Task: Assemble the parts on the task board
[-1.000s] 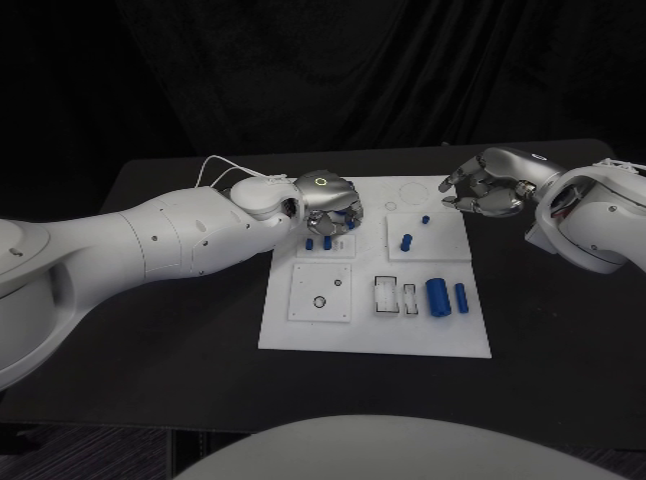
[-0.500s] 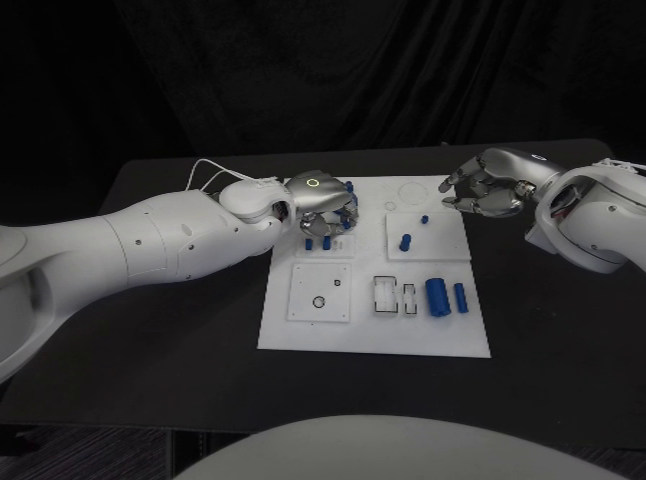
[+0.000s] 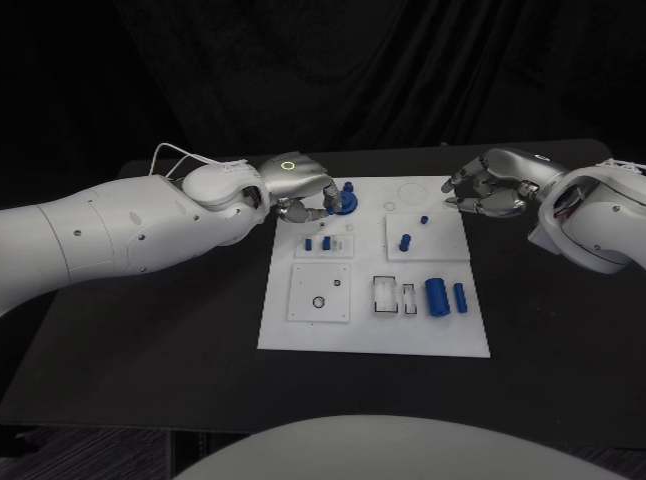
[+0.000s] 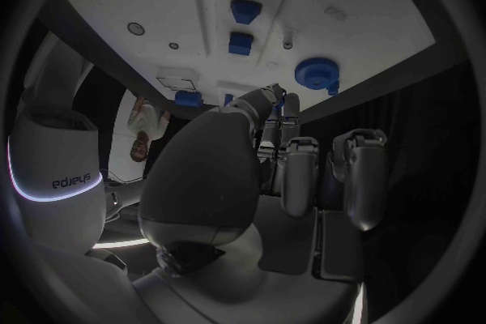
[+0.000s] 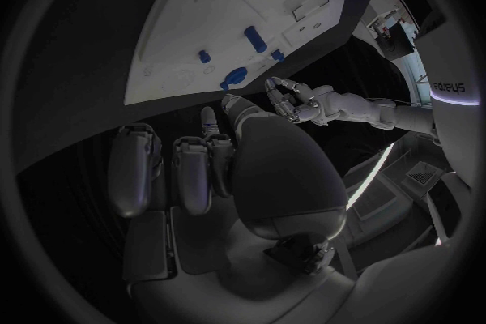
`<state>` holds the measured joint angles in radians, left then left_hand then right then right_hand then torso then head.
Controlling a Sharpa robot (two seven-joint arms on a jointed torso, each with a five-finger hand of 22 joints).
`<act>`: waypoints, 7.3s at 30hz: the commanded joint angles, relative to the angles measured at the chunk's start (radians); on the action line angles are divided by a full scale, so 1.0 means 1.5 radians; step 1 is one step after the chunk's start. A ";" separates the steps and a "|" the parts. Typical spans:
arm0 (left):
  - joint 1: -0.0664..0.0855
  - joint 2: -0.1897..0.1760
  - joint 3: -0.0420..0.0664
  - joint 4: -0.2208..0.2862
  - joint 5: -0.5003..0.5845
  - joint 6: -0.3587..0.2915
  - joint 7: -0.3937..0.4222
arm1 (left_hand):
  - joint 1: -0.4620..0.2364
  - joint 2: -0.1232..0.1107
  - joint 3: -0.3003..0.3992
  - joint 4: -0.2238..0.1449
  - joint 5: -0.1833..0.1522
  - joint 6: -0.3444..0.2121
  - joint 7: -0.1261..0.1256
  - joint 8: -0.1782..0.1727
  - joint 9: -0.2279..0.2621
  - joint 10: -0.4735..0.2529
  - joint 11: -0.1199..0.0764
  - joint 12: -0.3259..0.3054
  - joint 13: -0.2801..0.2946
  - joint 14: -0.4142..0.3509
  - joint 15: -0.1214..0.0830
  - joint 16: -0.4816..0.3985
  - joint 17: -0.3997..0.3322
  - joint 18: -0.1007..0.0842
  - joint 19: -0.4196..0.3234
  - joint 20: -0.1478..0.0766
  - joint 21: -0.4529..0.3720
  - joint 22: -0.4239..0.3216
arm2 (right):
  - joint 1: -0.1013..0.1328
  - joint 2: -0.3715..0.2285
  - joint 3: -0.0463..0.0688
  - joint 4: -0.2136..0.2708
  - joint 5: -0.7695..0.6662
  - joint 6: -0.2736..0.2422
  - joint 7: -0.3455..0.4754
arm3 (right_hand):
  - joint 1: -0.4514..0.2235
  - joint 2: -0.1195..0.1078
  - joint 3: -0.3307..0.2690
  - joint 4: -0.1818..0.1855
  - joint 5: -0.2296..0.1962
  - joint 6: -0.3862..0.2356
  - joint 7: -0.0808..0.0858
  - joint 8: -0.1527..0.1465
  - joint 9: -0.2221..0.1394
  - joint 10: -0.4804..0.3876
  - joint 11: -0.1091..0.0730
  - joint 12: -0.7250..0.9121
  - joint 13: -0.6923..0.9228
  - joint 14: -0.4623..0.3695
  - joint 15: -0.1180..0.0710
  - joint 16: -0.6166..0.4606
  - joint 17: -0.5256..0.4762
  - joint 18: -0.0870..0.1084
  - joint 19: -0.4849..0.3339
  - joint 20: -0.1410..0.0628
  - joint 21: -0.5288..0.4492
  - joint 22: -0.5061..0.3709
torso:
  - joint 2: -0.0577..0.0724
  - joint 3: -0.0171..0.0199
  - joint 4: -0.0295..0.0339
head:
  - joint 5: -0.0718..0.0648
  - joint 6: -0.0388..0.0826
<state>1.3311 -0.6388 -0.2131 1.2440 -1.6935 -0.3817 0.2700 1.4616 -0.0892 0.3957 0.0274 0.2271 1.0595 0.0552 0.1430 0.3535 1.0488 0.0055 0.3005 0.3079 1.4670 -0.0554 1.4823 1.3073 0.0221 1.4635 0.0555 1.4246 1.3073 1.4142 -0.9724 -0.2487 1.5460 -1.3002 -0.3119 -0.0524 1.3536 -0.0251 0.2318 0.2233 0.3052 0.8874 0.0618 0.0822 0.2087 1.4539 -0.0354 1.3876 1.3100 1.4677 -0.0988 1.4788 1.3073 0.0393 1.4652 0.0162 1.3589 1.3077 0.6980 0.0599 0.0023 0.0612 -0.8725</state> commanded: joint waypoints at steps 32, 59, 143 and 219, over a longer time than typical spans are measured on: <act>-0.015 0.016 0.000 -0.039 -0.004 0.051 -0.014 | -0.003 0.008 -0.002 0.002 -0.006 -0.002 0.003 -0.005 -0.002 0.003 0.000 -0.008 -0.004 0.022 -0.003 -0.004 0.068 0.012 -0.004 -0.001 -0.008 0.140 | -0.002 0.001 0.001 0.000 -0.001 0.007 -0.015 | -0.004 -0.001 0.002 -0.003 0.001 0.004 0.000 -0.001 -0.001 -0.003 0.002 -0.008 0.046 0.051 0.005 -0.003 0.089 0.006 0.013 0.003 -0.006 0.133 | -0.001 0.0037 0.0045 | 0.003 0.000; -0.031 0.038 0.000 -0.062 -0.004 0.064 -0.013 | -0.001 0.007 -0.002 0.000 -0.004 -0.001 0.005 -0.006 -0.002 0.007 0.002 -0.010 -0.005 0.021 -0.002 -0.006 0.066 0.012 -0.005 -0.001 -0.010 0.139 | -0.003 0.000 0.001 0.000 -0.001 0.005 -0.014 | -0.003 -0.001 0.003 -0.004 0.002 0.004 0.000 -0.001 -0.002 -0.004 0.002 -0.008 0.046 0.051 0.005 -0.002 0.090 0.006 0.013 0.003 -0.006 0.133 | -0.002 0.0044 0.0040 | 0.001 0.000; -0.031 -0.183 0.000 0.123 0.328 -0.227 0.131 | -0.076 -0.024 -0.111 0.170 0.012 -0.139 -0.019 -0.050 -0.092 -0.344 0.008 0.089 0.026 -0.600 0.101 -0.774 -0.541 0.074 -0.621 0.085 -0.816 -0.147 | 0.033 -0.021 0.001 0.045 -0.044 -0.001 -0.048 | 0.037 -0.056 0.066 -0.026 0.001 0.035 0.015 0.003 -0.003 -0.360 0.051 -0.589 -0.450 0.024 0.044 -0.049 0.029 0.024 -0.031 0.037 -0.102 0.108 | -0.002 0.0008 0.0036 | -0.009 0.000; -0.059 -0.172 0.000 0.145 1.018 0.234 0.317 | -0.149 0.155 -0.412 0.173 0.049 -0.641 -0.138 -0.084 -0.225 -0.691 -0.010 -0.173 -0.198 -0.978 0.129 -0.988 -0.872 0.104 -0.969 0.127 -0.942 -0.820 | -0.055 0.085 0.001 -0.083 -0.314 0.046 -0.006 | 0.009 -0.093 0.114 -0.031 0.001 0.024 -0.013 -0.007 -0.014 -0.368 0.071 -0.739 -0.710 0.004 0.048 -0.072 -0.012 0.029 -0.040 0.044 -0.143 0.103 | -0.011 -0.0391 0.0308 | -0.058 0.000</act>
<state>1.2454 -0.8983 -0.2141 1.4625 -0.1684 -0.0536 0.6760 1.2274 0.1399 -0.2176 0.2855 0.2952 0.0967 -0.1568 0.0154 0.0153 0.0108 -0.0174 0.0353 0.0095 0.0004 0.1326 0.0036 0.0014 0.1704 0.0097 0.2417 0.0112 0.0763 1.3341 -0.8455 -0.2483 1.4227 -1.7628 -0.2267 -0.0629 1.3682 -0.1710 0.3975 0.1765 0.3052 0.9215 0.0423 0.0717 0.1890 0.8952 0.0731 0.2832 0.2466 1.4599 -0.0284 1.3711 1.2886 0.0864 1.3957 0.0822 1.1444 1.3075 0.6818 0.0014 0.0492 -0.0267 -0.8725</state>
